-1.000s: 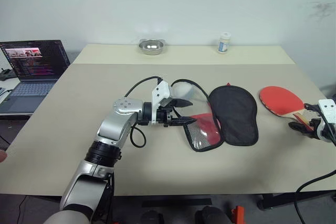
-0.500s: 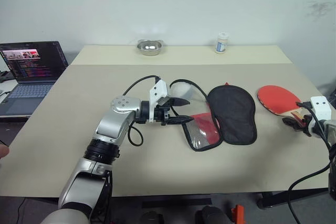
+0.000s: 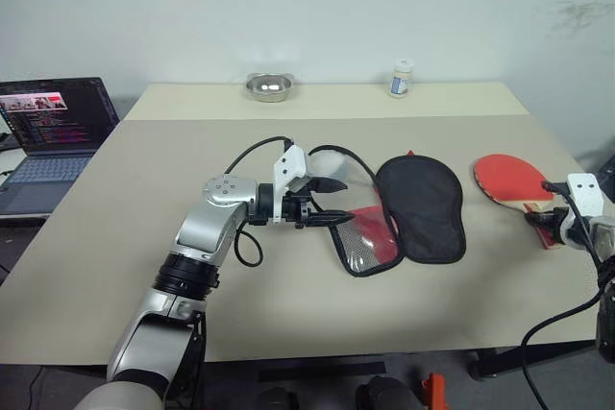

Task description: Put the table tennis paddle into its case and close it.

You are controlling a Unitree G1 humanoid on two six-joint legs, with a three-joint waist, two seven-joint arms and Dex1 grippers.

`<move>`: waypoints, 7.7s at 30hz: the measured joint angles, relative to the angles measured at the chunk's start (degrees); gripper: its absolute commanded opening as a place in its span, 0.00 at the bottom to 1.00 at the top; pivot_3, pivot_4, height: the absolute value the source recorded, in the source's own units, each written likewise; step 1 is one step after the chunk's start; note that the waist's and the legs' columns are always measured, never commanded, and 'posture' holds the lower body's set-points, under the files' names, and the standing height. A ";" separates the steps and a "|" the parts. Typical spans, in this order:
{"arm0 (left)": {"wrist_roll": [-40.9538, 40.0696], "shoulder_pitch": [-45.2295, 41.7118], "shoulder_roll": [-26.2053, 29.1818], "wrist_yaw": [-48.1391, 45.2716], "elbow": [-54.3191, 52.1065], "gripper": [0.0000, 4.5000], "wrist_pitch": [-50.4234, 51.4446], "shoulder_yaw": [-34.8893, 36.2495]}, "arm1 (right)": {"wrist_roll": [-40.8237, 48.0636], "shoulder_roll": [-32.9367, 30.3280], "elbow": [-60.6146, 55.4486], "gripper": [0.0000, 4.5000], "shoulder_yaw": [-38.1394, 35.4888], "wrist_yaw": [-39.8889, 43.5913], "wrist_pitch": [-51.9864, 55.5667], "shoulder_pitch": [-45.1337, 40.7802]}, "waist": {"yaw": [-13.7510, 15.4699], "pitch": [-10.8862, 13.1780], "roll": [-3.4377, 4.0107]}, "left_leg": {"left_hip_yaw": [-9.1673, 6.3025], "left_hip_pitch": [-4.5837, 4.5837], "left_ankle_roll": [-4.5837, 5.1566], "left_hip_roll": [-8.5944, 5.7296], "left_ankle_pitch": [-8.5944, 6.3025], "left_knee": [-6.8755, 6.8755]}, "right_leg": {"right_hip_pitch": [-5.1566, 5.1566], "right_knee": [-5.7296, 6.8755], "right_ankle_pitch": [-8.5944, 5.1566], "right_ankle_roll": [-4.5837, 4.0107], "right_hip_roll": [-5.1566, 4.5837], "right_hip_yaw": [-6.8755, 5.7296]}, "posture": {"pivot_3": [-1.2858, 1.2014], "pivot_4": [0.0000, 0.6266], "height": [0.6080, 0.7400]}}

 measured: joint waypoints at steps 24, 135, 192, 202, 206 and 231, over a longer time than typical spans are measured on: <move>-0.60 0.13 0.68 -0.17 1.02 0.71 -2.91 3.28 | 13.67 31.05 -91.69 0.24 -8.70 -27.73 55.81 20.77 | 1.08 0.14 0.29 | -0.01 -0.53 -0.03 -0.09 0.06 0.09 | -0.76 0.70 -0.05 0.07 -0.09 -0.04 | 0.52 0.24 1.00; -1.66 1.95 3.00 4.31 -9.50 0.00 5.21 4.08 | 14.86 7.52 -43.47 0.41 9.04 7.26 28.11 12.91 | 0.88 0.17 -0.07 | 0.01 -0.39 0.32 0.02 -0.14 0.17 | -0.33 0.00 0.30 -0.01 0.05 -0.01 | 0.52 0.24 1.00; -7.97 6.97 10.66 -6.44 -18.45 0.00 9.91 1.20 | 34.15 32.98 -105.03 0.12 -7.65 -12.03 72.08 39.81 | 1.09 0.16 -0.10 | -0.11 -0.54 0.01 -0.01 0.05 0.07 | -0.78 0.54 0.15 -0.08 0.08 -0.01 | 0.52 0.24 1.00; -7.92 7.02 9.82 -5.15 -18.23 0.00 9.64 1.21 | 36.08 17.63 -111.39 0.84 -3.57 -7.47 69.72 43.01 | 1.04 0.17 -0.13 | -0.14 -0.54 0.03 -0.02 0.04 0.04 | -0.75 0.44 0.14 -0.07 0.09 -0.01 | 0.52 0.24 1.00; -8.03 7.25 9.60 -4.30 -17.95 0.00 9.69 1.42 | 38.39 9.21 -113.06 0.99 -2.69 -0.84 63.45 39.96 | 0.89 0.20 -0.16 | -0.11 -0.51 0.06 -0.02 0.06 0.07 | -0.74 0.40 0.14 -0.06 0.12 0.02 | 0.52 0.24 1.00; -1.55 1.87 17.61 1.93 1.98 0.75 4.99 8.09 | 10.41 24.54 -78.39 1.00 29.47 0.16 18.18 25.67 | 1.15 0.25 -0.31 | -0.08 -0.78 0.12 0.03 0.08 0.08 | -0.92 0.39 0.12 -0.13 0.03 -0.13 | 0.52 0.24 1.00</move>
